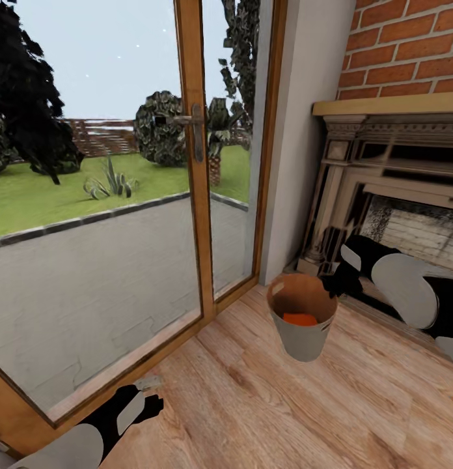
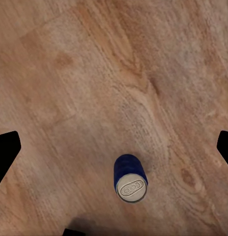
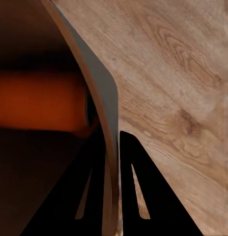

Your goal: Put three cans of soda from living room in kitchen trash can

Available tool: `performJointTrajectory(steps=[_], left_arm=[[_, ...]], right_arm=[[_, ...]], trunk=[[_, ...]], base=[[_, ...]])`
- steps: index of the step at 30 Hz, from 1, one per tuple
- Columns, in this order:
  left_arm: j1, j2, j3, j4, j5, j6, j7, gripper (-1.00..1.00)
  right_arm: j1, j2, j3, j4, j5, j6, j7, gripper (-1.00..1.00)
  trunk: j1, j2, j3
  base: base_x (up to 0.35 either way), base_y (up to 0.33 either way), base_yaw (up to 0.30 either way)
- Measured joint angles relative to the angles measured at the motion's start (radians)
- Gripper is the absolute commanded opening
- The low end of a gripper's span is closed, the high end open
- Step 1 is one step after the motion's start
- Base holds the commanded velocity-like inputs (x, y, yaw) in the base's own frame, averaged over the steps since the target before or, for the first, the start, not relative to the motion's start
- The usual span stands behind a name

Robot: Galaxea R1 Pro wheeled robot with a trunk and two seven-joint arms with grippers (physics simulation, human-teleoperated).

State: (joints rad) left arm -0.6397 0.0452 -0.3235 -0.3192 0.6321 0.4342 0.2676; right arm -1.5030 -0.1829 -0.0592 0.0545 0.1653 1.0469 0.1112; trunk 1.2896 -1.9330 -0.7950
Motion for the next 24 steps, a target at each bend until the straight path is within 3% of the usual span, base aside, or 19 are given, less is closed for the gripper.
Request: performJointTrajectory(steps=[4,10,17,24], left_arm=[[0.0,-0.001,0.0,0.0,0.0,0.0,-0.005,1.0],[0.0,-0.001,0.0,0.0,0.0,0.0,-0.007,1.0],[0.0,-0.003,0.0,0.0,0.0,0.0,-0.006,1.0],[0.001,-0.009,0.0,0.002,0.0,0.0,-0.005,1.0]], right_arm=[[-0.026,0.017,0.048,-0.002,0.027,-0.001,-0.001,-1.0],[-0.035,0.028,0.009,-0.003,-0.017,0.0,0.003,-1.0],[-0.036,0.028,0.053,-0.001,0.022,0.0,-0.002,-1.0],[-0.036,0.028,0.022,-0.001,-0.009,0.0,0.003,-1.0]], trunk=[[0.0,0.0,0.0],[0.011,-0.021,-0.009],[0.038,-0.07,-0.031],[0.065,-0.119,-0.053]], base=[[0.0,0.0,0.0],[0.0,0.0,0.0],[0.0,0.0,0.0],[0.0,0.0,0.0]])
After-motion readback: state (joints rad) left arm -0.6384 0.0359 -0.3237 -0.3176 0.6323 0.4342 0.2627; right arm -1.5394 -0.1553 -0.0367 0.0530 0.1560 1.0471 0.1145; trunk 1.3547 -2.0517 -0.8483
